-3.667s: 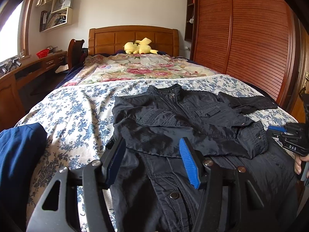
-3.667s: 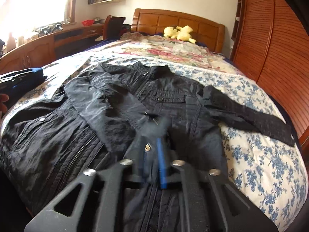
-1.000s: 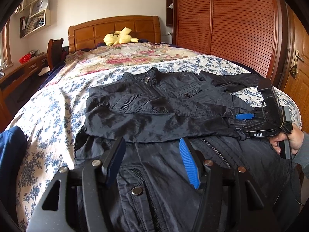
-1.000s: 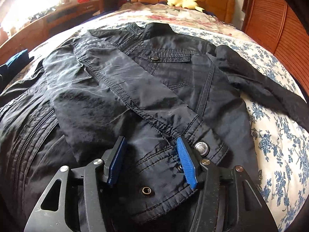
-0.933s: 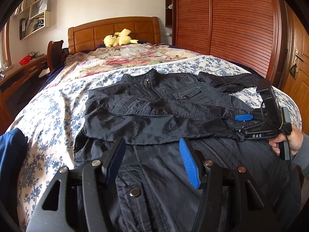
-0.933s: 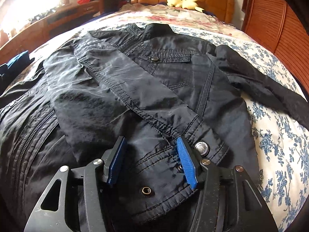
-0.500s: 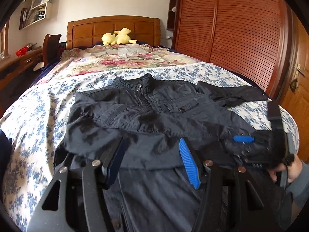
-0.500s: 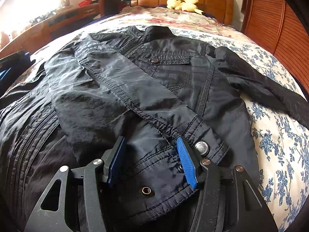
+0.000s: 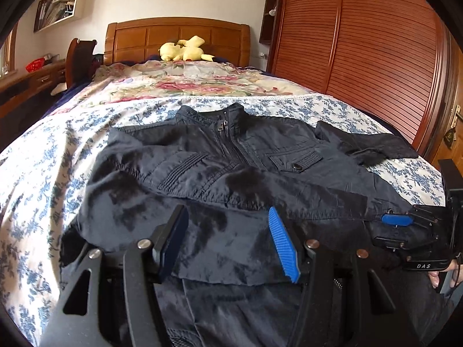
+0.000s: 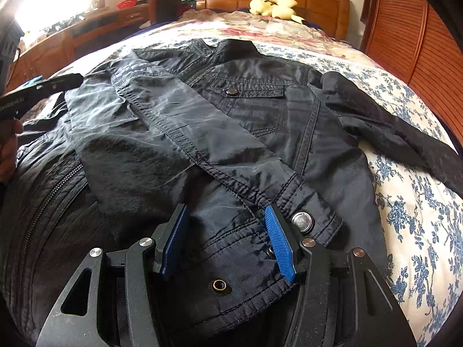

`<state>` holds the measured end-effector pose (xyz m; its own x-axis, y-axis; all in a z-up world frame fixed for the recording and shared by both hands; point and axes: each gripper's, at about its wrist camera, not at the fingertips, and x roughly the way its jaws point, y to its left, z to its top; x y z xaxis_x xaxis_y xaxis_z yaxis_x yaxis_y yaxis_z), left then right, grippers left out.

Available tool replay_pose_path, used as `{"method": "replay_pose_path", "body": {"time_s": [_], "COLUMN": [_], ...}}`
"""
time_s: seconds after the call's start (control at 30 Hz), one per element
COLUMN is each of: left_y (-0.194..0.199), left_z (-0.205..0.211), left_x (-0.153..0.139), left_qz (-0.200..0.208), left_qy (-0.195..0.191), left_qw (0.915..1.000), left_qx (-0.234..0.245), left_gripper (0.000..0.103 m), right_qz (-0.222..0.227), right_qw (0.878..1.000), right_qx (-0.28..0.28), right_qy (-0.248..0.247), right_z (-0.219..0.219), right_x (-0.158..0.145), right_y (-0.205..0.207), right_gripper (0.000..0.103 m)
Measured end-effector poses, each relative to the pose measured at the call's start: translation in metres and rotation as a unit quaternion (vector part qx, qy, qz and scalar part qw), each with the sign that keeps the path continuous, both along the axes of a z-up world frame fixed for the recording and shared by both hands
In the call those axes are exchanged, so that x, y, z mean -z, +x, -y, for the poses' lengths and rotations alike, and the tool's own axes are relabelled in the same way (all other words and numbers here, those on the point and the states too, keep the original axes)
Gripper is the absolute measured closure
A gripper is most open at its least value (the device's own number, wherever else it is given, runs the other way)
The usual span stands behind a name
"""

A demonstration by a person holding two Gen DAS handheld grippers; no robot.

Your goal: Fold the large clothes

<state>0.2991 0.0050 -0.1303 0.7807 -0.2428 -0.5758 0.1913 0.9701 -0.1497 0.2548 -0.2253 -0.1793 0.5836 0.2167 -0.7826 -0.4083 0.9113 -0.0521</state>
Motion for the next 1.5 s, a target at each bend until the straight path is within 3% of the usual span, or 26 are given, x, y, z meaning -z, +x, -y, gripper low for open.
{"method": "replay_pose_path", "body": {"time_s": [0.23, 0.43, 0.57, 0.67, 0.87, 1.03, 1.33, 1.5], "left_y": [-0.005, -0.004, -0.005, -0.005, -0.006, -0.006, -0.007, -0.007], "left_z": [-0.003, -0.002, 0.000, 0.001, 0.003, 0.006, 0.008, 0.010], "left_x": [0.004, 0.007, 0.006, 0.006, 0.006, 0.007, 0.007, 0.008], "left_qz": [0.010, 0.006, 0.010, 0.010, 0.014, 0.014, 0.016, 0.015], "left_qy": [-0.008, -0.006, -0.003, -0.001, 0.007, 0.011, 0.019, 0.026], "left_qw": [0.9999, 1.0000, 0.9999, 0.9999, 0.9999, 0.9998, 0.9997, 0.9995], "left_qx": [-0.004, -0.005, -0.002, -0.002, -0.001, 0.000, 0.003, 0.005], "left_gripper": [0.046, 0.046, 0.046, 0.046, 0.046, 0.046, 0.046, 0.046], "right_qz": [0.006, 0.039, 0.063, 0.079, 0.063, 0.053, 0.037, 0.028], "right_qw": [1.000, 0.999, 0.998, 0.996, 0.990, 0.976, 0.950, 0.928], "right_qx": [0.004, 0.013, 0.022, 0.041, 0.126, 0.210, 0.308, 0.372], "right_qy": [-0.003, 0.025, 0.019, 0.008, 0.011, 0.000, -0.043, -0.017], "right_z": [0.001, 0.013, 0.029, 0.051, 0.126, 0.196, 0.300, 0.353], "right_x": [-0.004, -0.039, -0.066, -0.080, -0.081, -0.076, -0.066, -0.062], "right_y": [0.000, -0.004, 0.010, 0.028, 0.078, 0.108, 0.132, 0.133], "right_gripper": [0.047, 0.047, 0.035, 0.028, 0.028, 0.028, 0.028, 0.028]}}
